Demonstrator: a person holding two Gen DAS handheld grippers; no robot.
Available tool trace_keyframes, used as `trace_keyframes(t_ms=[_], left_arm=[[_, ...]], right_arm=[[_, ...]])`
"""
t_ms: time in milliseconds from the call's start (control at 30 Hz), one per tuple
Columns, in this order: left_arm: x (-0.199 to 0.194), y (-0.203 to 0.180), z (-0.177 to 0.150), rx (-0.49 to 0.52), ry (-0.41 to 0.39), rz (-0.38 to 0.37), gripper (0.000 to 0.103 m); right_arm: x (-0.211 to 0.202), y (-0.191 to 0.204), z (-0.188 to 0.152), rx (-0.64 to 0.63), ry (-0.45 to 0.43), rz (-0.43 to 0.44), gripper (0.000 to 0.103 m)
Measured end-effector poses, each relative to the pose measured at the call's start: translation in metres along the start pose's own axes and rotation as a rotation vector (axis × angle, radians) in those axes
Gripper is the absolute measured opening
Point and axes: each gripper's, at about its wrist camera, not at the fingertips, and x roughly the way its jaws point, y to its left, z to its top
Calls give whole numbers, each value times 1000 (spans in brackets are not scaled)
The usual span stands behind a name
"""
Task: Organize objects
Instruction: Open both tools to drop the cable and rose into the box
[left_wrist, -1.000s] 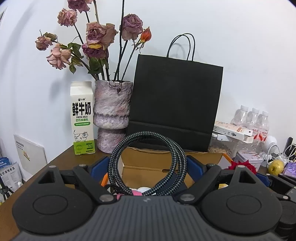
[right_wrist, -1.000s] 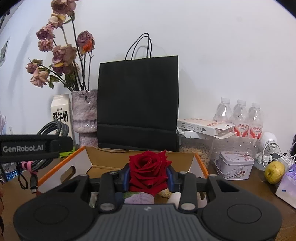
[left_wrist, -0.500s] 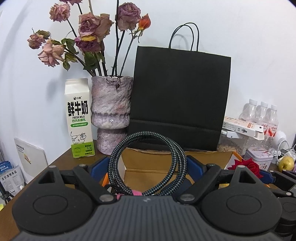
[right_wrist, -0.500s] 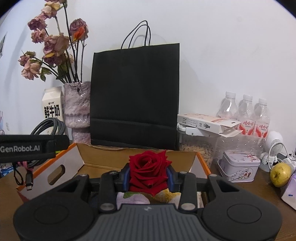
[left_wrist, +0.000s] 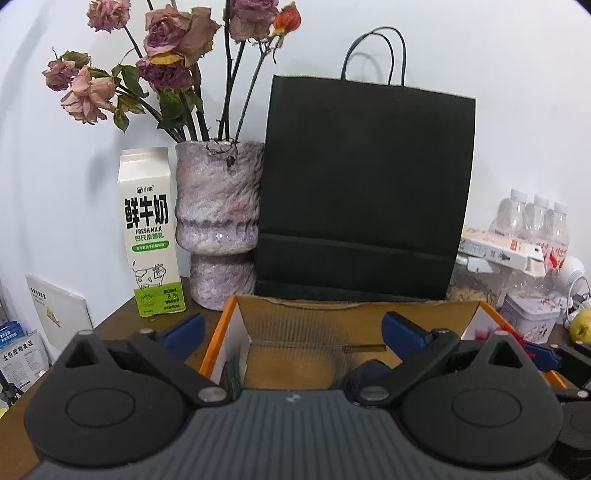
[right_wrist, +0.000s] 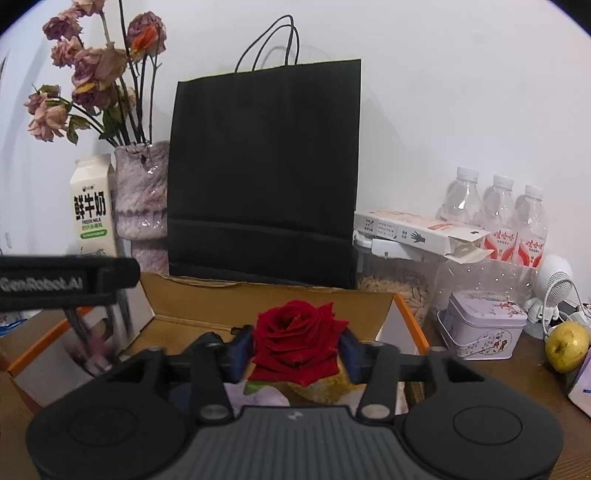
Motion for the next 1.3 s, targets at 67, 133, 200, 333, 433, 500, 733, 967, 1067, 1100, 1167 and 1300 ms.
trace_keyframes(t_ms=[67, 133, 200, 333, 433, 500, 733, 967, 1067, 1100, 1167, 1300], left_arm=[[-1, 2, 1, -10, -4, -3, 103], [0, 3, 2, -16, -8, 5, 103], [1, 3, 2, -17, -4, 9, 103], [1, 3, 2, -14, -4, 11, 103], [0, 3, 1, -11, -6, 12, 103], [0, 2, 1, -11, -6, 13, 103], [-2, 2, 3, -9, -6, 10, 103], [-12, 1, 4, 3, 2, -2, 103], [-19, 1, 2, 13, -1, -5, 103], [-21, 2, 1, 15, 0, -6, 103], [-25, 3, -1, 17, 3, -6, 103], [-35, 6, -4, 17, 4, -2, 103]], right_arm=[[0, 0, 0, 1, -7, -16, 93], [0, 1, 0, -9, -10, -31, 100], [1, 0, 0, -5, -7, -34, 102], [2, -1, 0, -1, -1, -39, 103], [2, -1, -1, 0, 0, -37, 103], [2, -1, -1, 1, 1, -37, 103], [-2, -3, -1, 11, -5, -38, 103], [-11, -3, 1, 18, -19, -34, 103], [-14, -2, -1, 23, -20, -32, 103], [-15, -2, -2, 22, -19, -30, 103], [-18, -1, -3, 18, -19, -29, 103], [-27, -2, -6, 14, -23, -30, 103]])
